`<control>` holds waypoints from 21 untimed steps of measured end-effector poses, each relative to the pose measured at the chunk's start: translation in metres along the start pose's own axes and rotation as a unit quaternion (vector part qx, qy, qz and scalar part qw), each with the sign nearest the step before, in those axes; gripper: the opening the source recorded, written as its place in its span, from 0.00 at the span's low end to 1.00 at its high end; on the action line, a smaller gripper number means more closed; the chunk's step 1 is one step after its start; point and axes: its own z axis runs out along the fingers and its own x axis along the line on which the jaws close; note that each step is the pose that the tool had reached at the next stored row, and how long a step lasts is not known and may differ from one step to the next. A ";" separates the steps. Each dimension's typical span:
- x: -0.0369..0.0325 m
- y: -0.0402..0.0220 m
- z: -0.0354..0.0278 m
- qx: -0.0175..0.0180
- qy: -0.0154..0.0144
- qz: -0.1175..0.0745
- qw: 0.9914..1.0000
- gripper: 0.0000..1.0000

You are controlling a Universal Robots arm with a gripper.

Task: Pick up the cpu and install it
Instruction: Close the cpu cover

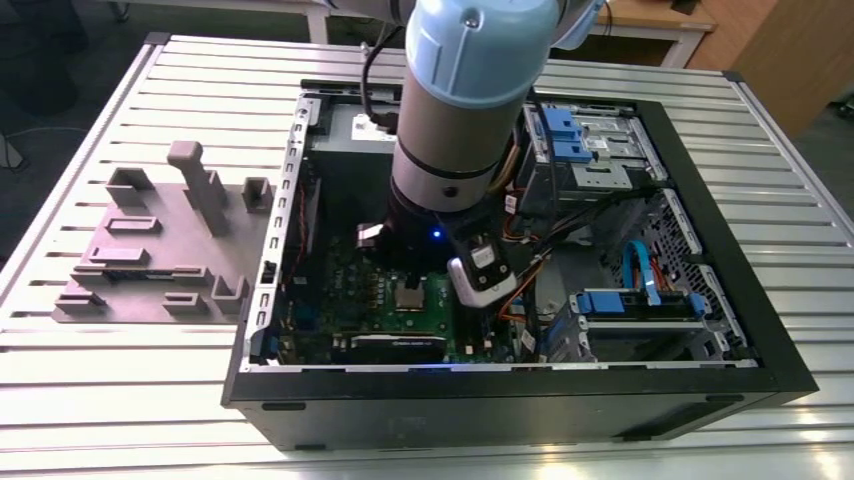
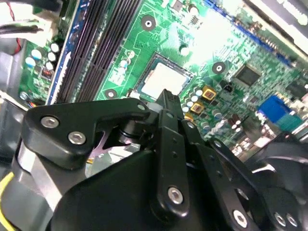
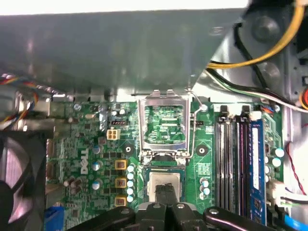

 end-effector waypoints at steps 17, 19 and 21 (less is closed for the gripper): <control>-0.0016 -0.0002 0.0019 -0.049 -0.034 -0.084 0.995 0.11; -0.0017 -0.0001 0.0024 -0.049 -0.039 -0.099 0.993 0.11; -0.0017 -0.0003 0.0027 -0.048 -0.042 -0.114 0.991 0.11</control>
